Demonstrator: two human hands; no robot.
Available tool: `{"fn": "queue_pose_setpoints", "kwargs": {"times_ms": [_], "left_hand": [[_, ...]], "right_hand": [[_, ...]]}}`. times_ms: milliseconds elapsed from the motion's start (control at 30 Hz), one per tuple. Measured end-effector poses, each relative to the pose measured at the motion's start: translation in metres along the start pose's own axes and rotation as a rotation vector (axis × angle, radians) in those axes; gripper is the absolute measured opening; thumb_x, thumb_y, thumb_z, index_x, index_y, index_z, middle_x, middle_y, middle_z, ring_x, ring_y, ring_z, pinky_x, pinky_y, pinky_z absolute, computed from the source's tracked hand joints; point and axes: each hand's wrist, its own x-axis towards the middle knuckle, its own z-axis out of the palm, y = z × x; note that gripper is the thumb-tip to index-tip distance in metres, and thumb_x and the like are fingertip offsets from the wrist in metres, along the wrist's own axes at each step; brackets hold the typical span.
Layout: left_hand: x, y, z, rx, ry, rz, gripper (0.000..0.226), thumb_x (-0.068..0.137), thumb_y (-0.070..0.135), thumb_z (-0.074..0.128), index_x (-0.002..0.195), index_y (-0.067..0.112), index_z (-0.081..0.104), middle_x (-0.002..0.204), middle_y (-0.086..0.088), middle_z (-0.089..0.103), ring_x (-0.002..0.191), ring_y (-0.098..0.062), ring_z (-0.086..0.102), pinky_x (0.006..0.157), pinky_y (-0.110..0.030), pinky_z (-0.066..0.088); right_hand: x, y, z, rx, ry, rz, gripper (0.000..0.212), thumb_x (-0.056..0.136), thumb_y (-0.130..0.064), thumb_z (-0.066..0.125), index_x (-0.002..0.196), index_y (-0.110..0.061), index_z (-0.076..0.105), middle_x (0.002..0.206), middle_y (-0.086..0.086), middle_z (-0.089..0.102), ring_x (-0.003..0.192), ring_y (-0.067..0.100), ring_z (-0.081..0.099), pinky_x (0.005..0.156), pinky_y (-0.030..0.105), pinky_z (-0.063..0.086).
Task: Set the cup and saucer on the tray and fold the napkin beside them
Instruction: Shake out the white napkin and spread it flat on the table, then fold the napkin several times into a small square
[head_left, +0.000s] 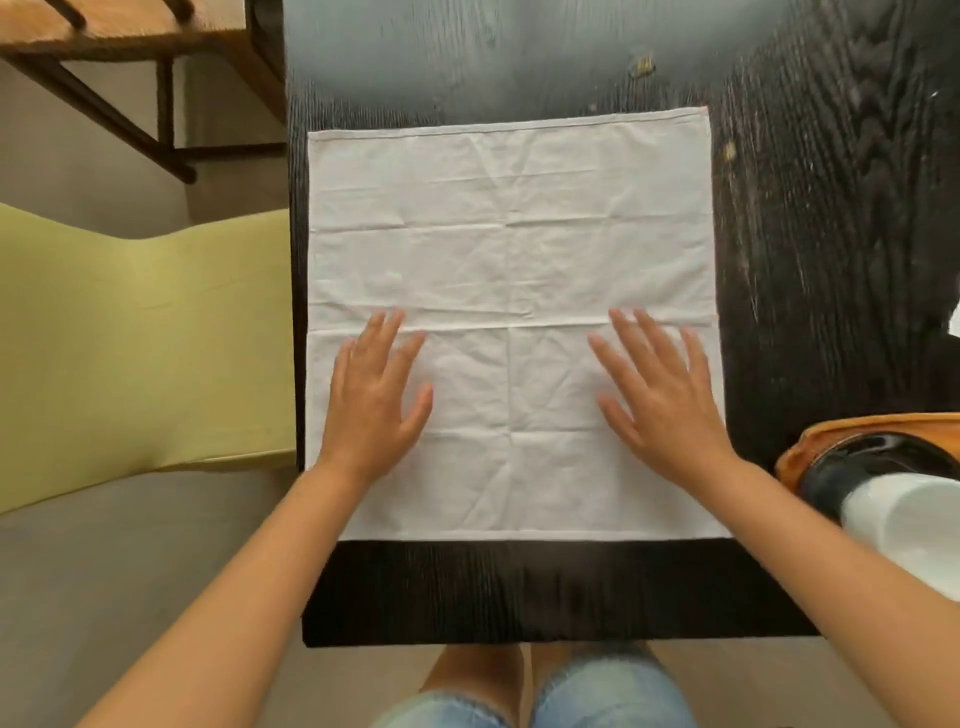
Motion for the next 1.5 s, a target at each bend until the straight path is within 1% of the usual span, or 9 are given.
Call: {"fn": "queue_pose_setpoints", "kwargs": {"times_ms": [167,500,700,833,1000,1133,1233,1333,1500], "left_hand": [[-0.1,0.007,0.013,0.065,-0.133,0.125,0.043,0.082,0.034,0.05,0.118,0.012,0.056,0.136,-0.016,0.047,0.132,-0.029,0.034,0.105,-0.051,0.031],[-0.11,-0.002,-0.007,0.171,-0.133,0.18,0.026,0.07,0.015,0.077,0.091,0.007,0.064,0.106,-0.011,0.066,0.095,-0.028,0.063,0.06,-0.034,0.054],[-0.125,-0.006,-0.008,0.272,-0.263,0.271,0.036,0.065,0.024,0.078,0.09,0.005,0.061,0.126,-0.019,0.058,0.117,-0.033,0.056,0.062,-0.038,0.057],[-0.128,-0.012,-0.002,0.298,-0.192,0.305,0.023,0.061,-0.005,0.075,0.079,0.002,0.061,0.12,-0.02,0.063,0.11,-0.034,0.061,0.049,-0.034,0.056],[-0.123,-0.007,0.001,0.25,-0.107,0.218,0.034,0.061,-0.009,0.07,0.094,-0.001,0.065,0.107,-0.014,0.07,0.1,-0.031,0.066,0.052,-0.037,0.058],[-0.115,0.005,-0.001,0.147,-0.039,-0.018,0.01,0.076,0.003,0.064,0.082,0.005,0.057,0.064,-0.008,0.063,0.054,-0.031,0.06,0.036,-0.036,0.046],[-0.107,0.011,-0.009,0.188,-0.014,-0.004,0.026,0.069,0.019,0.076,0.077,0.007,0.055,0.048,-0.005,0.055,0.037,-0.026,0.05,0.035,-0.018,0.022],[-0.099,0.016,-0.014,0.263,-0.026,0.047,0.03,0.06,0.017,0.081,0.075,0.006,0.057,0.043,-0.005,0.052,0.032,-0.027,0.046,0.038,-0.017,0.019],[-0.09,0.003,-0.017,0.091,-0.011,-0.026,0.007,0.083,0.011,0.064,0.077,0.008,0.067,0.056,-0.01,0.065,0.049,-0.031,0.061,0.046,-0.026,0.037]], "right_hand": [[-0.093,-0.017,0.016,0.036,-0.027,-0.081,0.044,0.087,-0.032,0.049,0.127,-0.013,0.051,0.136,0.017,0.05,0.127,0.03,0.039,0.102,0.048,0.031],[-0.119,-0.01,0.01,0.035,-0.058,-0.13,0.027,0.076,-0.022,0.071,0.097,-0.007,0.065,0.12,0.017,0.062,0.118,0.036,0.052,0.09,0.049,0.046],[-0.124,-0.013,0.012,-0.058,-0.025,-0.193,0.019,0.072,0.0,0.069,0.09,-0.001,0.065,0.116,0.021,0.064,0.114,0.04,0.056,0.085,0.052,0.052],[-0.114,-0.019,0.007,-0.114,-0.003,-0.178,0.019,0.066,0.011,0.067,0.083,0.004,0.062,0.098,0.022,0.066,0.098,0.04,0.062,0.063,0.044,0.057],[-0.1,-0.036,-0.001,-0.118,-0.028,-0.034,0.019,0.062,0.006,0.067,0.074,-0.002,0.056,0.077,0.014,0.061,0.079,0.034,0.059,0.038,0.034,0.047],[-0.098,-0.038,-0.001,-0.088,-0.023,0.018,0.018,0.066,-0.005,0.07,0.078,-0.005,0.057,0.076,0.012,0.062,0.075,0.031,0.058,0.04,0.034,0.048],[-0.098,-0.035,-0.002,-0.075,0.009,0.012,0.016,0.067,0.005,0.065,0.078,-0.004,0.057,0.071,0.012,0.062,0.068,0.03,0.058,0.038,0.033,0.048],[-0.097,-0.033,-0.006,-0.034,0.008,0.013,0.016,0.066,0.006,0.065,0.075,-0.004,0.056,0.067,0.011,0.06,0.063,0.029,0.057,0.037,0.03,0.043],[-0.093,-0.02,-0.015,0.065,-0.114,0.081,0.002,0.08,-0.006,0.061,0.079,-0.006,0.06,0.072,0.008,0.064,0.07,0.027,0.059,0.05,0.041,0.053]]}}
